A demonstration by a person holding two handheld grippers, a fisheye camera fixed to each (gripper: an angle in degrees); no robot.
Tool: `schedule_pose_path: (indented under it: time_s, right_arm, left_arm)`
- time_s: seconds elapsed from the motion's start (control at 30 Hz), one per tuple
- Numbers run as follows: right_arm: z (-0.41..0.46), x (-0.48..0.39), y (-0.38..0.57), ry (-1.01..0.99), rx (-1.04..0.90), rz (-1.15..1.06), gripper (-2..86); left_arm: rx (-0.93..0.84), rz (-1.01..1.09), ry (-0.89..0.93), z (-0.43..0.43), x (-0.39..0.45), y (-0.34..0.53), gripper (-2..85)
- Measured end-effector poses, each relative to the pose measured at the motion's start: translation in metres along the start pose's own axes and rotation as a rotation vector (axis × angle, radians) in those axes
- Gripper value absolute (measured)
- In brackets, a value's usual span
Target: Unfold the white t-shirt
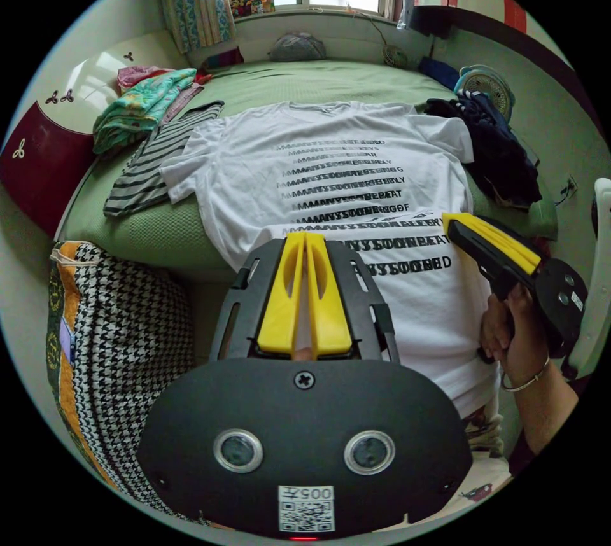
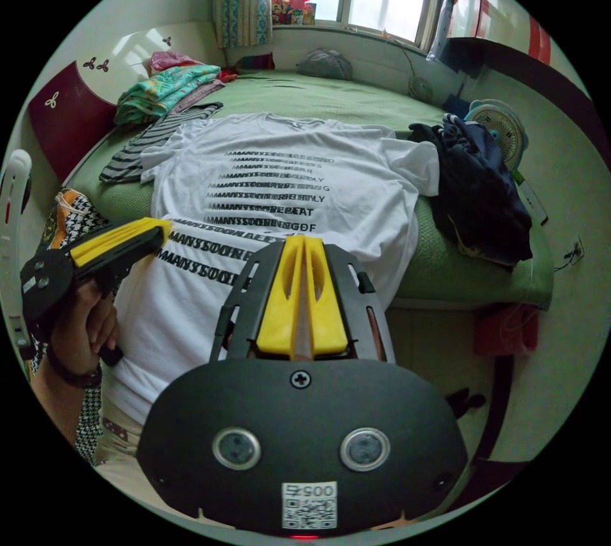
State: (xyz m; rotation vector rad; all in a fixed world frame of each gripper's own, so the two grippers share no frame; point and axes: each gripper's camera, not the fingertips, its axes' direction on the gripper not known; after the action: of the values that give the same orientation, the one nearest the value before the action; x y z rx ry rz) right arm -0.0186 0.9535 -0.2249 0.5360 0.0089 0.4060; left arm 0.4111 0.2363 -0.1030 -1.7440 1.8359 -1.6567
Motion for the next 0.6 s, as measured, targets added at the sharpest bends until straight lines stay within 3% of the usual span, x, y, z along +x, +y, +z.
schedule_pose_path:
  time_s: [0.6]
  right_arm:
    - [0.000,-0.005,0.001,0.018,-0.002,-0.012,-1.0]
  left_arm:
    - [-0.001,0.031,-0.068,0.000,0.012,-0.001,-0.6]
